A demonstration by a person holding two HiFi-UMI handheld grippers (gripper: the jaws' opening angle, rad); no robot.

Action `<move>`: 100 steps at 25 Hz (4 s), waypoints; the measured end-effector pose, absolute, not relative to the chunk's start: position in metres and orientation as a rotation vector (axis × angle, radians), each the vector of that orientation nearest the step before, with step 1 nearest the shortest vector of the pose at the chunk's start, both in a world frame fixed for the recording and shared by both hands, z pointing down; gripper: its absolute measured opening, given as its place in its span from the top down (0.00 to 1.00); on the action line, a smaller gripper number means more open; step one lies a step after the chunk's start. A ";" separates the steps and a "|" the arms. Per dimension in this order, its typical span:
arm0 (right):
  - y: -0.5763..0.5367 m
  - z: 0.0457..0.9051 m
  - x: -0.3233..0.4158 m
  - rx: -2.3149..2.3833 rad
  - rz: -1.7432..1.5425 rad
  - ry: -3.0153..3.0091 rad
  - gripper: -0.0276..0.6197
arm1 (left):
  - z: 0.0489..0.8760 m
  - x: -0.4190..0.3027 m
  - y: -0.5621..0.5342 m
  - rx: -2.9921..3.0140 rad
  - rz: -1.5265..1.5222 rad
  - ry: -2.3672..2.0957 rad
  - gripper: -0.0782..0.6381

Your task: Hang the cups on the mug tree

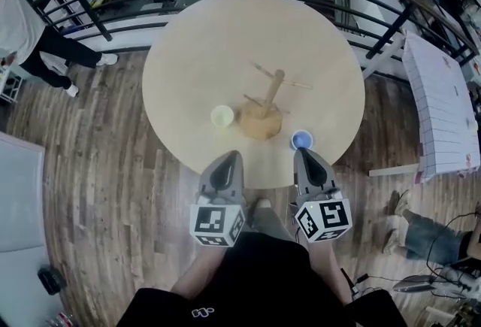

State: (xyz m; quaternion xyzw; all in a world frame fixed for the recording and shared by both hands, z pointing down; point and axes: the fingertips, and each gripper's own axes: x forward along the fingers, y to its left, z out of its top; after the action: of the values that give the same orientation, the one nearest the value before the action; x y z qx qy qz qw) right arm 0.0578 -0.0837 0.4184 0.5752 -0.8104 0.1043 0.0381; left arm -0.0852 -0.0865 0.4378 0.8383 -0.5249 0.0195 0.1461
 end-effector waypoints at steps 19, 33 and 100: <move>-0.117 0.502 0.133 1.660 0.356 -2.397 0.44 | 0.446 -0.043 -0.123 2.435 0.192 -1.466 0.87; -0.135 0.639 0.152 1.533 0.402 -2.197 0.44 | 0.441 -0.058 -0.118 2.451 0.327 -1.498 0.87; -0.208 0.533 0.135 0.895 -0.513 -1.232 0.47 | 0.431 -0.098 -0.119 2.401 -0.012 -1.447 0.87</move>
State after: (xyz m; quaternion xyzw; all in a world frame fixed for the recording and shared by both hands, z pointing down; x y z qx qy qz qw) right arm 0.1353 -0.2075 0.5326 0.4009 -0.5519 -0.2297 0.6942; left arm -0.0976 -0.1189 0.4308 0.8444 -0.5087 -0.0042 0.1683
